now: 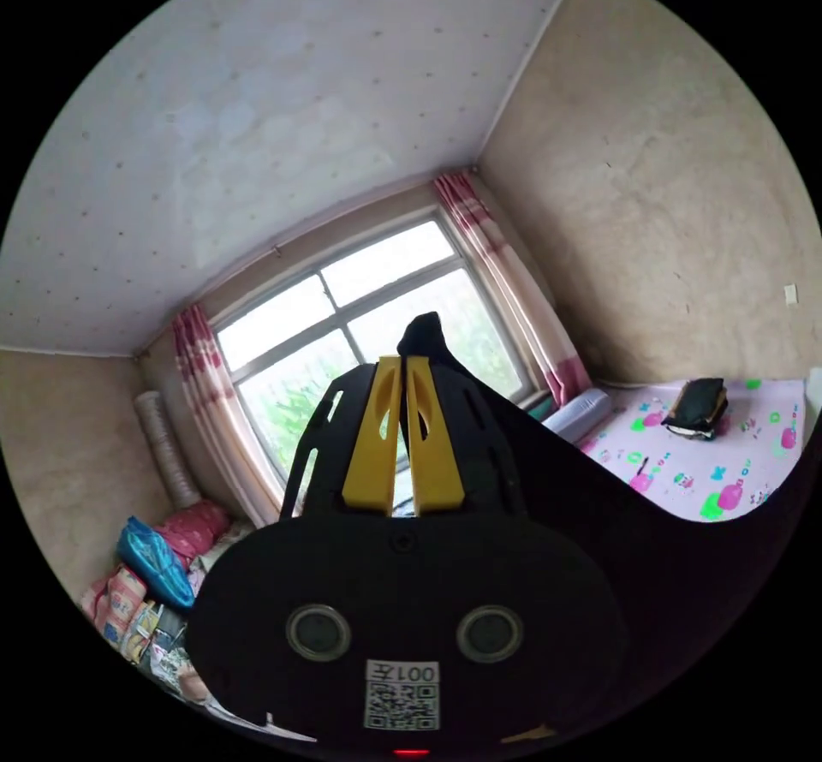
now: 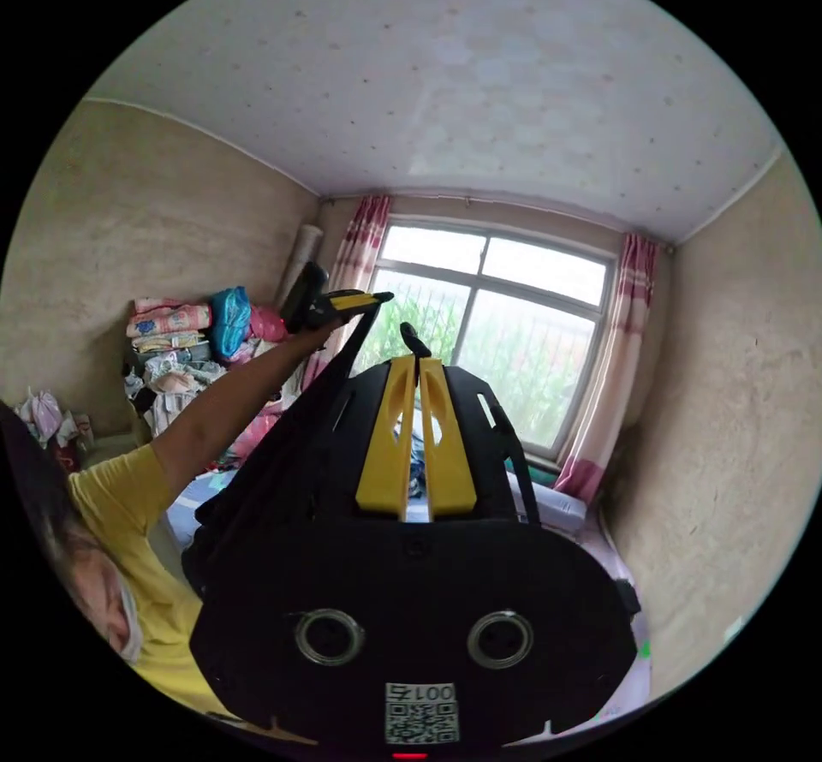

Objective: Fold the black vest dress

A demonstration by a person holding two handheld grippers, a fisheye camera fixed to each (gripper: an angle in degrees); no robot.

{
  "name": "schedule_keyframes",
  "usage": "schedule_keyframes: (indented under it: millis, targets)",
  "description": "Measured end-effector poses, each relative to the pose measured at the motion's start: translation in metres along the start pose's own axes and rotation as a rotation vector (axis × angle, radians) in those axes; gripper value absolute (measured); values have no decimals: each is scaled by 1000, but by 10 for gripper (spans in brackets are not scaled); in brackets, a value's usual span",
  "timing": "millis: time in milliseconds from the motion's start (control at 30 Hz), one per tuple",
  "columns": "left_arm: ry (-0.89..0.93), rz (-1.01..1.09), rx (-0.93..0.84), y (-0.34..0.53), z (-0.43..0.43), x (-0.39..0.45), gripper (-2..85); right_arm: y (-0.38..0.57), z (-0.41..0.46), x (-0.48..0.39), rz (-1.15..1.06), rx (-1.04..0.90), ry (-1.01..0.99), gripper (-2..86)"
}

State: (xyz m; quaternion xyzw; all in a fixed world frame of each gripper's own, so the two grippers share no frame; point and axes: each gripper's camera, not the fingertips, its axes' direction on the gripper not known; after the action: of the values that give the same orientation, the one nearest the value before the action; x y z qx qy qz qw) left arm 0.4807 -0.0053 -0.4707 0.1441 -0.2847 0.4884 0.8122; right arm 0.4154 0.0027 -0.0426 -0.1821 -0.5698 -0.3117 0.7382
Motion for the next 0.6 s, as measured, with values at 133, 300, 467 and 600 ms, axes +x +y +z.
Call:
schedule_keyframes:
  millis: [133,300,467,600]
  targets:
    - [67,31,-92,6,105,122,-14,52,24,92,39,-67,-41,-1]
    - [151,68,-217,23,223,273,-14,156,68,242,133,-207,-93,0]
    - [264,87,-367,56,345,431,-15,259,100,361,291,-325,-86,0]
    - [316,113,-412,71,412,521,-15,336,115,455,457,-403,-47,0]
